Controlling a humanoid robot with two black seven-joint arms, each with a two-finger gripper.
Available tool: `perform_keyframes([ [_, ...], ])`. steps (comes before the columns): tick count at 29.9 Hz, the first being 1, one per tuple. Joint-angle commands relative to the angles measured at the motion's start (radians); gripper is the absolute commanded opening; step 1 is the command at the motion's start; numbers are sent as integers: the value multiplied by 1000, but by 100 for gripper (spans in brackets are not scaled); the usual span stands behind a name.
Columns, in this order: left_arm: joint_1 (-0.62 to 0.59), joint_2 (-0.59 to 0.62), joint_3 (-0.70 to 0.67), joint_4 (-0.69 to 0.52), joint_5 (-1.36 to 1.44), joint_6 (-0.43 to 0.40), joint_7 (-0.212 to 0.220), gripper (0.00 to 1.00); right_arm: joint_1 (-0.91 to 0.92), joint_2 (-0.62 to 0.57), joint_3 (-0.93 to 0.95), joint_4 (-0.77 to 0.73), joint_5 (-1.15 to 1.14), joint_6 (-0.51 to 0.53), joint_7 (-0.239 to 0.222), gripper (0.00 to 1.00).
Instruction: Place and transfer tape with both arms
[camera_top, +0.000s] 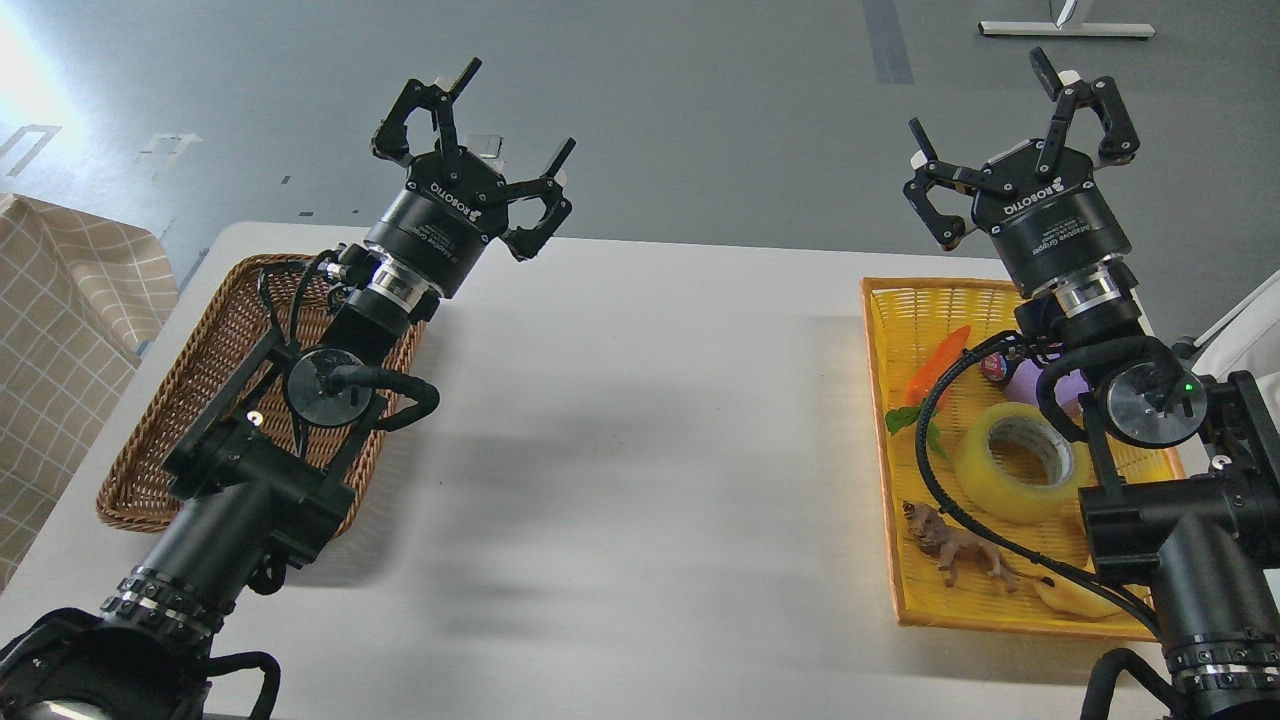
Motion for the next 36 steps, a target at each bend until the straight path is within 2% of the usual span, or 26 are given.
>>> perform_keyframes([
  [1,2,-1,0,0,0,0,0,98,0,0,0,0,0,0,0,100],
  [36,0,1,0,0,0,0,-2,98,-8,0,-6,0,0,0,0,100],
])
